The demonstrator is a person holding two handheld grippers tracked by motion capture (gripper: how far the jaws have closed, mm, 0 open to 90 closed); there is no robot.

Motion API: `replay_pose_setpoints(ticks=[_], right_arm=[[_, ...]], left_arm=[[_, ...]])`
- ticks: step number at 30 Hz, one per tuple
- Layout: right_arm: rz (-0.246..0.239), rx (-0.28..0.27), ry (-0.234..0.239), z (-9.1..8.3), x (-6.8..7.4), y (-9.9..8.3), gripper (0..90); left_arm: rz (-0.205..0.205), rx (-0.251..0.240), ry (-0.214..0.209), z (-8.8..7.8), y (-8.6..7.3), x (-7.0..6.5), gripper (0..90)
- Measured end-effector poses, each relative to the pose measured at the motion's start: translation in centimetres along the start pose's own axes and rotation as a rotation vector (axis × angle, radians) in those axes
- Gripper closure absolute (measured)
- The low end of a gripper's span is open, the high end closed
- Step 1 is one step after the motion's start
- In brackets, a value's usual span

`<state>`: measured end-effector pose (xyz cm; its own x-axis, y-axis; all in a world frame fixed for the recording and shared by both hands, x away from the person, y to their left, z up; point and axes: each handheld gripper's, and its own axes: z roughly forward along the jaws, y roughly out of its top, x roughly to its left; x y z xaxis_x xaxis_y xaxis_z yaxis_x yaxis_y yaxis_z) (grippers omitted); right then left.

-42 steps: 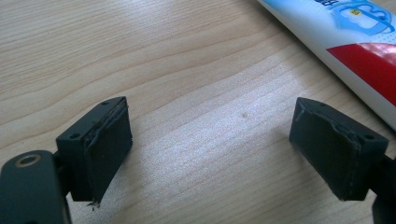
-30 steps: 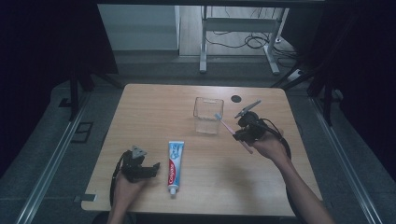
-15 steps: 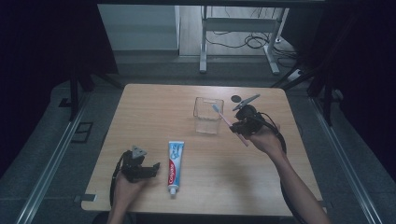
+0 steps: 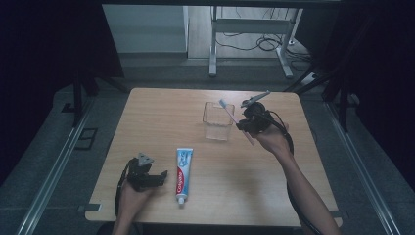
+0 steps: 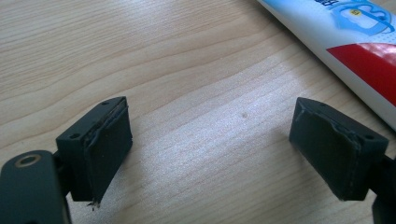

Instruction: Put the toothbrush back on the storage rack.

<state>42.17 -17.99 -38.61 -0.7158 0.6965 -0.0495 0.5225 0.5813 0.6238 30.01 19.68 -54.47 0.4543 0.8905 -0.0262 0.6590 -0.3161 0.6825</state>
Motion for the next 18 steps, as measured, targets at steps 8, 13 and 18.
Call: replay_pose_setpoints(ticks=[8,13,18], right_arm=[[0.001,-0.034,-0.009,0.3,-0.1,1.2,78.1],[0.015,-0.062,-0.009,0.5,-0.3,2.1,78.1],[0.028,-0.085,-0.007,0.8,-0.5,2.9,78.1]], left_arm=[[0.001,0.001,0.000,0.0,0.0,0.0,12.9],[0.001,0.001,0.000,0.0,0.0,0.0,12.9],[0.001,0.002,0.000,0.0,0.0,0.0,12.9]])
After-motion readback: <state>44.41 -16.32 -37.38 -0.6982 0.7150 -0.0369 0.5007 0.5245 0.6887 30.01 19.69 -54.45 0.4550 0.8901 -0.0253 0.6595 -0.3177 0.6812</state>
